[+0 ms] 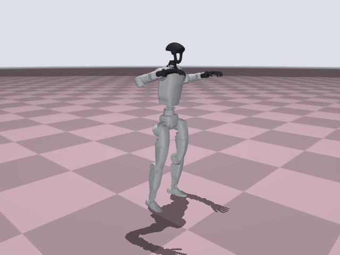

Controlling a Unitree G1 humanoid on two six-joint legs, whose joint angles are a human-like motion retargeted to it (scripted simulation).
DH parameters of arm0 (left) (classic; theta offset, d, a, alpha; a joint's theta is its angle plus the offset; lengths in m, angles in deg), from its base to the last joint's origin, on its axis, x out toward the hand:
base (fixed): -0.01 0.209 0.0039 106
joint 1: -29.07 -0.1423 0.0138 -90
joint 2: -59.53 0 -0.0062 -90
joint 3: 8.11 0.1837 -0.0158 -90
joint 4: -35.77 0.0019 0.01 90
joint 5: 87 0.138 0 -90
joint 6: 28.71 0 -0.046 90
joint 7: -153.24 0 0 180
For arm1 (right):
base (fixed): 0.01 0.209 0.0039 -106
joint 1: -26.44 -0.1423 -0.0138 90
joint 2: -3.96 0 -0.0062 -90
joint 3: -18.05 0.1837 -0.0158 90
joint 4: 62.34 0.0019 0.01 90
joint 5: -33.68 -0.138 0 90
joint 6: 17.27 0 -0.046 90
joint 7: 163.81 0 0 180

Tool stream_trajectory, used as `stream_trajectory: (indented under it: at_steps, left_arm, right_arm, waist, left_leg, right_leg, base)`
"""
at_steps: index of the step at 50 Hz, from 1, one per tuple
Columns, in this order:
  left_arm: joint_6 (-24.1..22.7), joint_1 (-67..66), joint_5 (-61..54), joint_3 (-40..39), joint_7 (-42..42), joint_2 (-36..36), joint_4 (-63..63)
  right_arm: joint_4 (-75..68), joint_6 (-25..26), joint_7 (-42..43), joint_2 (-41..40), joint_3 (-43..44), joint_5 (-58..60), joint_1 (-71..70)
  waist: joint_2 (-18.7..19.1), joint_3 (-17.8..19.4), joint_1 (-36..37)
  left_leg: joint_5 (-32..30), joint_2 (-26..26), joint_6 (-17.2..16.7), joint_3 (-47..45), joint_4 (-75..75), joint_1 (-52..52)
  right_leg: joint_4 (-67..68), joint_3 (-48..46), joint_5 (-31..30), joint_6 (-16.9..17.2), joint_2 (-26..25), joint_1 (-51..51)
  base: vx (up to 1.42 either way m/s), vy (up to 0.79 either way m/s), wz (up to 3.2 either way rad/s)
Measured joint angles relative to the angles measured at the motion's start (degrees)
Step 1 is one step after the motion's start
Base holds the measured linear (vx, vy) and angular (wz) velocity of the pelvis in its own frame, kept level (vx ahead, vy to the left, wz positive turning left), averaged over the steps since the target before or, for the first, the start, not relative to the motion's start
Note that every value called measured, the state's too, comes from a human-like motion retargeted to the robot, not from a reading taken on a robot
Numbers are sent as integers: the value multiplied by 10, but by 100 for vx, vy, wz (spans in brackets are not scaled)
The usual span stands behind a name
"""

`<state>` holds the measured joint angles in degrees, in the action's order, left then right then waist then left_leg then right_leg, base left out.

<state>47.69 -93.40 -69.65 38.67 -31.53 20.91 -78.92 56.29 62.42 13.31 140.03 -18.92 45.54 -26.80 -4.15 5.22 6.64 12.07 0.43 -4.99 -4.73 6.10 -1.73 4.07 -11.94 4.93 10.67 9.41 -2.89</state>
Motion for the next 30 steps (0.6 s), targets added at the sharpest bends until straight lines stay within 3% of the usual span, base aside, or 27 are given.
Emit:
stream_trajectory:
  at_steps: [30]
  left_arm:
    - [1, -11, 27, -19, 3, -14, 5]
  right_arm:
    - [-13, 0, 3, -14, 5, 11, -6]
  waist:
    - [-1, 12, 4]
  left_leg:
    - [-2, 4, 4, -8, -9, -3]
  right_leg:
    - [3, 9, 3, 1, -4, 7]
  base:
    - [0, 0, 0]
